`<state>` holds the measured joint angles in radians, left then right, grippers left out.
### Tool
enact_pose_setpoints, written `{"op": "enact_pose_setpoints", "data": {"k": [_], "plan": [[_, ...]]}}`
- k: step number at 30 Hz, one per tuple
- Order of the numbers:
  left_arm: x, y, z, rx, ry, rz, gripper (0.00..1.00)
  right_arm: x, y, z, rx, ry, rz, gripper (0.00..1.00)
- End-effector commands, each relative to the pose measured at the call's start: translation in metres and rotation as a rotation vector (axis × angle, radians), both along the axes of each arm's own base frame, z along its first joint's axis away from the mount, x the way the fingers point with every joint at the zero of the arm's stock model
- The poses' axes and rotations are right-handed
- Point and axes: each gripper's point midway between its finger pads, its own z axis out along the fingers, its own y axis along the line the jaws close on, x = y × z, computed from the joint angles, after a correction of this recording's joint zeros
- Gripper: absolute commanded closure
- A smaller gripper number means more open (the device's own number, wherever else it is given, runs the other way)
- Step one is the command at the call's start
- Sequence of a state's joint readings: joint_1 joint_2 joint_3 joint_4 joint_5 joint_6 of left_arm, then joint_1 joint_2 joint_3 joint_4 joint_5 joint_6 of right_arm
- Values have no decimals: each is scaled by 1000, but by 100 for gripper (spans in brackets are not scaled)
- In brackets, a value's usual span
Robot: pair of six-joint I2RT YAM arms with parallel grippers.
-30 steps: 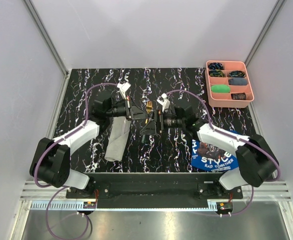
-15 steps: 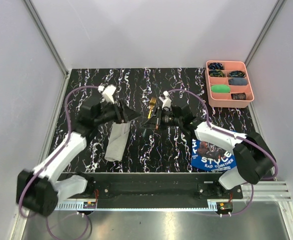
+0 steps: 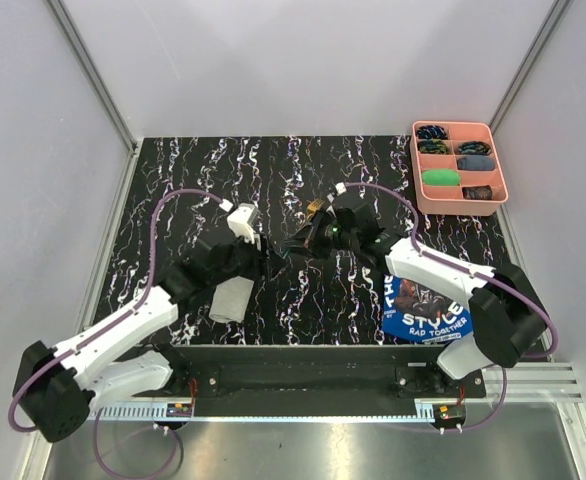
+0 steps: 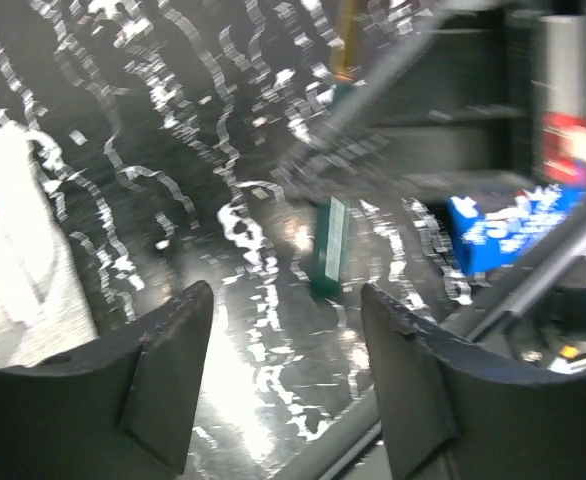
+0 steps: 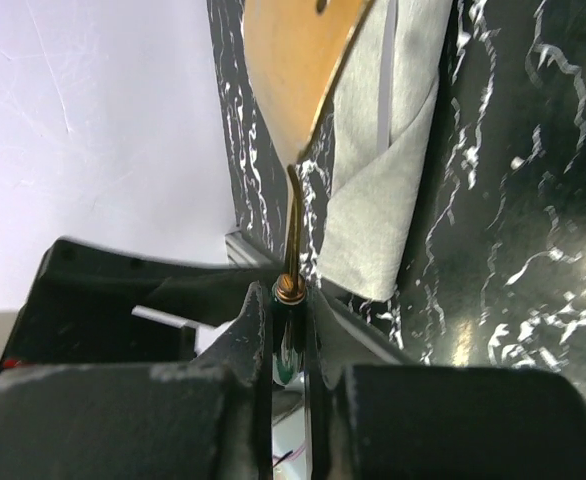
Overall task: Fold the napkin into a case and place the utensils inside
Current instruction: Pass from the left arm to the right
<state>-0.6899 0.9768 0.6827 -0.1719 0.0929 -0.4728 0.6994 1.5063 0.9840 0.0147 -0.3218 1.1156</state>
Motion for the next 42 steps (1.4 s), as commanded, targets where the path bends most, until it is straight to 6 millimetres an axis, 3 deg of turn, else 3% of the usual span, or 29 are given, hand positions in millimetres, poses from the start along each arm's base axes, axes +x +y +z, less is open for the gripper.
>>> {"op": "enact_pose_setpoints", "data": {"k": [1, 3, 5, 6, 7, 8, 9, 10, 13, 15, 21, 22, 23, 27, 33, 34, 40, 42], "plan": [[22, -3, 16, 35, -73, 32, 44, 1, 19, 34, 70, -19, -23, 100], [24, -6, 18, 28, -76, 25, 51, -2, 22, 38, 83, -23, -17, 100], [22, -9, 19, 25, -78, 1, 71, -4, 26, 38, 84, -23, -1, 100], [22, -10, 23, 21, -87, -1, 87, -5, 29, 41, 89, -27, 16, 100], [23, -6, 32, 2, -106, 7, 100, -6, 30, 40, 84, -29, 29, 92], [23, -5, 37, -28, -121, 3, 100, -2, 26, 34, 51, -48, 42, 84], [21, -2, 44, -66, -121, -2, 100, 0, 23, 41, 52, -83, 66, 75], [19, 0, 48, -146, -62, -37, 100, 3, 18, 43, 42, -122, 80, 51], [6, 2, 52, -307, 73, -111, 100, 15, -3, 63, -2, -324, 137, 22], [-5, 1, 58, -432, 147, -154, 100, 19, -9, 73, -15, -422, 193, 16], [-27, -5, 75, -672, 270, -223, 100, 25, -7, 109, 31, -579, 228, 17], [-28, -5, 82, -697, 245, -238, 100, 27, -5, 112, 45, -581, 228, 20], [-29, -5, 79, -708, 261, -233, 100, 32, -4, 118, 51, -588, 213, 30], [-32, -2, 89, -766, 262, -236, 100, 33, 0, 121, 82, -567, 226, 41], [-32, 2, 98, -848, 290, -234, 100, 26, -10, 121, 112, -570, 173, 41], [-33, 3, 99, -868, 277, -241, 100, 24, -10, 128, 139, -584, 165, 41], [-29, 7, 97, -927, 307, -210, 100, 17, -16, 121, 169, -532, 131, 41], [-27, 8, 96, -924, 310, -200, 100, 15, -22, 129, 176, -560, 100, 41]]}}
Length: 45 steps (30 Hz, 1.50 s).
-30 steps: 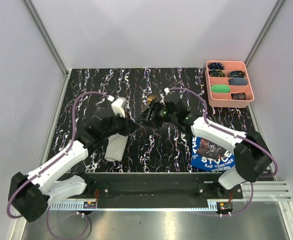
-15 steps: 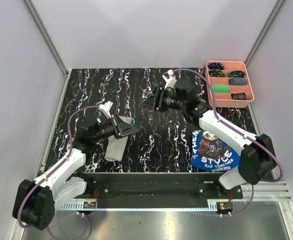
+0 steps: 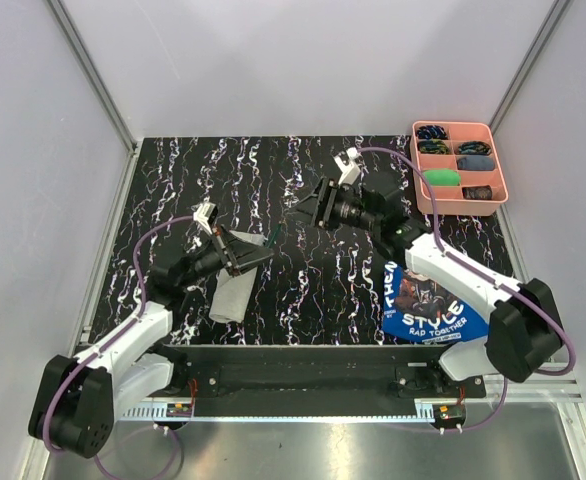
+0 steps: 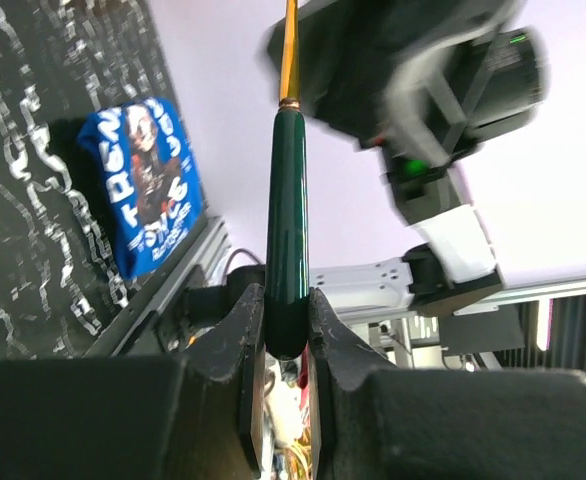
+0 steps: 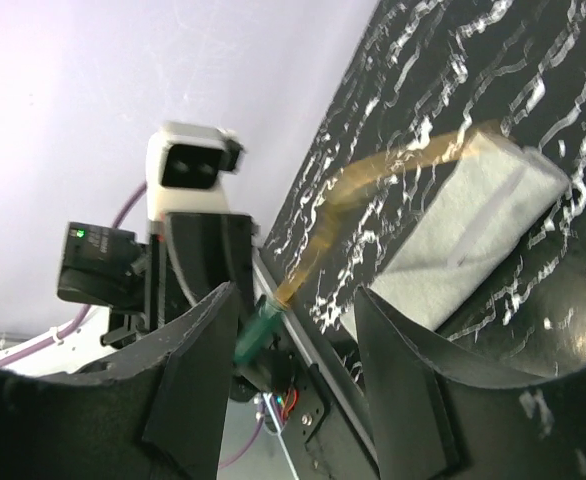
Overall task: Fold the napkin into a case and place the utensils inside
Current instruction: Pass from the left arm to the right
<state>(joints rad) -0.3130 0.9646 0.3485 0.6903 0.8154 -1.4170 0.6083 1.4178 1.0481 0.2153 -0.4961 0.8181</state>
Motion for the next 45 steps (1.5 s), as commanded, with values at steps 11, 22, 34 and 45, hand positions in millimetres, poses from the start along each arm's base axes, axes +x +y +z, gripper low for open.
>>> {"op": "enact_pose_setpoints", "data": {"k": [11, 22, 34, 45], "plan": [[-6, 5, 35, -123, -85, -4, 100, 9, 0, 34, 144, -36, -44, 52], [-8, 6, 35, -187, -60, -12, 100, 12, 8, 43, 236, -40, -15, 56], [-11, 10, 38, -243, -49, -8, 100, 15, 17, 43, 269, -15, 16, 73], [27, 61, -57, 497, -34, 379, 45, 54, 32, 9, 5, 139, -205, 100]]}}
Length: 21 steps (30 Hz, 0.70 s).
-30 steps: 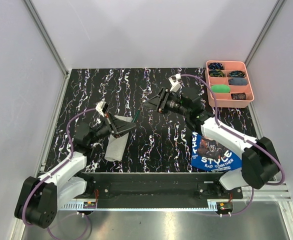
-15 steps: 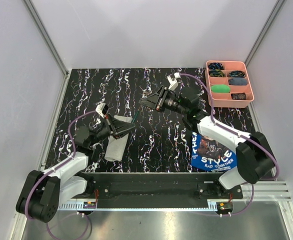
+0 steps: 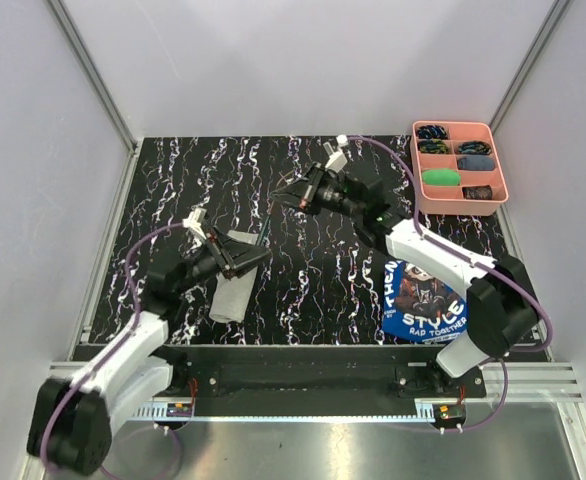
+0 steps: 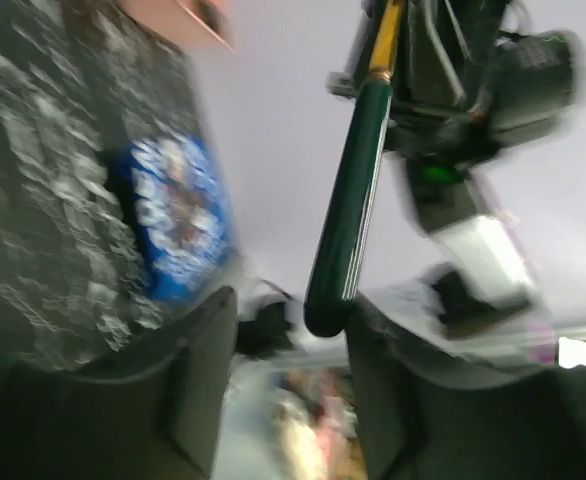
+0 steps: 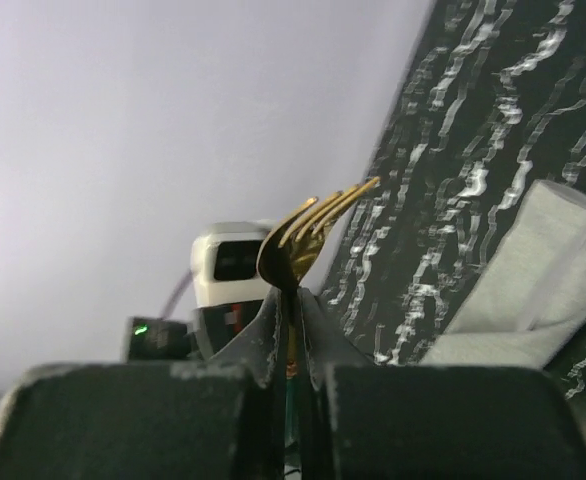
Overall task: Fold the napkin into a case and place the utensils inside
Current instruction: Pass from the left arm to the right, then insert the fork into the folded napkin.
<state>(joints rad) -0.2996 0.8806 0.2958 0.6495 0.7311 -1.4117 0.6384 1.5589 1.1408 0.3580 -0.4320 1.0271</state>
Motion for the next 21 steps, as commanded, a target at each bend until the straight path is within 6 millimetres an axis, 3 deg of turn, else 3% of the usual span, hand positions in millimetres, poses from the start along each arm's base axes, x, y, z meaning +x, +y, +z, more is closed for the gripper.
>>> {"op": "enact_pose_setpoints", "data": {"k": [1, 3, 4, 5, 9, 11, 13, 14, 15, 16, 17, 18, 19, 20, 21], "plan": [[15, 68, -61, 611, 70, 327, 44, 31, 2, -33, -215, 112, -153, 100], [14, 95, -64, 715, 79, 446, 38, 44, 4, -40, -263, 141, -203, 100], [13, 115, -75, 783, 126, 531, 38, 47, 8, -63, -324, 178, -205, 100], [10, 121, -76, 792, 130, 560, 37, 52, 16, -52, -323, 157, -221, 100], [2, 143, -102, 861, 229, 645, 40, 63, 41, -67, -430, 156, -256, 100], [-2, 146, -114, 888, 262, 638, 48, 70, 53, -75, -497, 138, -290, 100], [-4, 146, -121, 910, 269, 624, 70, 81, 64, -91, -576, 136, -296, 100], [-4, 147, -124, 929, 273, 615, 73, 80, 72, -97, -603, 131, -288, 100], [-4, 148, -128, 939, 281, 614, 76, 84, 76, -124, -663, 146, -283, 100], [-5, 148, -131, 943, 294, 609, 83, 87, 81, -113, -671, 135, -290, 100], [-5, 147, -133, 942, 306, 608, 86, 87, 85, -116, -689, 131, -285, 100], [-5, 146, -135, 938, 310, 601, 90, 79, 87, -147, -783, 160, -260, 100], [-5, 146, -138, 944, 323, 598, 93, 85, 96, -123, -761, 111, -285, 100], [-5, 146, -140, 944, 331, 598, 97, 85, 99, -124, -782, 100, -284, 100], [-7, 145, -145, 944, 339, 587, 100, 75, 101, -155, -876, 123, -256, 100]]}}
